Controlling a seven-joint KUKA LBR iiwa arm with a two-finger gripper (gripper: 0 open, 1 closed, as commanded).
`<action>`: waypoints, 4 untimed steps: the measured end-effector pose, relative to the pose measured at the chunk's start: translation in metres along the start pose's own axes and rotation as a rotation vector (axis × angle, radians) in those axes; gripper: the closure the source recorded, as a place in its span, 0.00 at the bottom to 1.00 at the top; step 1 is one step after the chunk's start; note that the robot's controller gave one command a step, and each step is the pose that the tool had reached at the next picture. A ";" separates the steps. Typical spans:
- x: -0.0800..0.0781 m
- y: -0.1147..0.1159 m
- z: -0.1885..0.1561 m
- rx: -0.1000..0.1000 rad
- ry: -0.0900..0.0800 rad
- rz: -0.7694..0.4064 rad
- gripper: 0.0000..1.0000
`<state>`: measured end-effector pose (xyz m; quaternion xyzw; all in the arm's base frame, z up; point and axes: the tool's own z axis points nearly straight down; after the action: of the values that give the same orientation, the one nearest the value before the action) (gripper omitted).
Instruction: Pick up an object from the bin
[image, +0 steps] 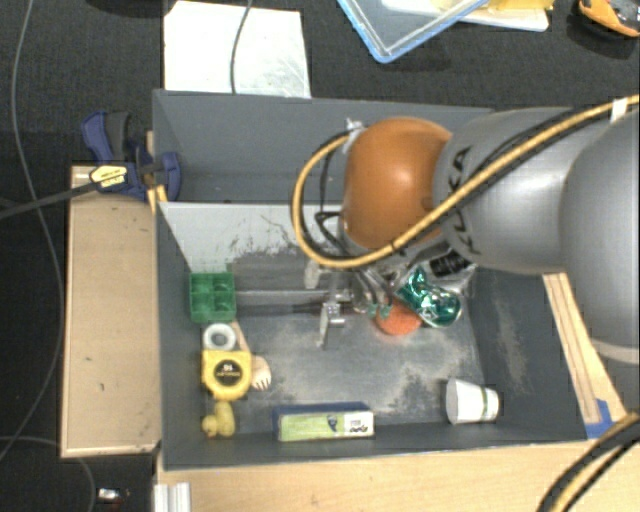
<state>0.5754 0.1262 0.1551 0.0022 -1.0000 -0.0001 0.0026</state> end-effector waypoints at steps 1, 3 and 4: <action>-0.002 -0.001 -0.005 -0.001 -0.008 0.004 0.00; -0.011 -0.048 0.037 -0.005 -0.017 0.057 0.00; -0.010 -0.049 0.021 -0.004 -0.016 0.065 0.00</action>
Offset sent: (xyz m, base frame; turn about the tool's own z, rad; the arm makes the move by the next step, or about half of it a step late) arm 0.0129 -0.0486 -0.0851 -0.0215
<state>0.5855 0.0776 0.1342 -0.0305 -0.9995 -0.0021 -0.0055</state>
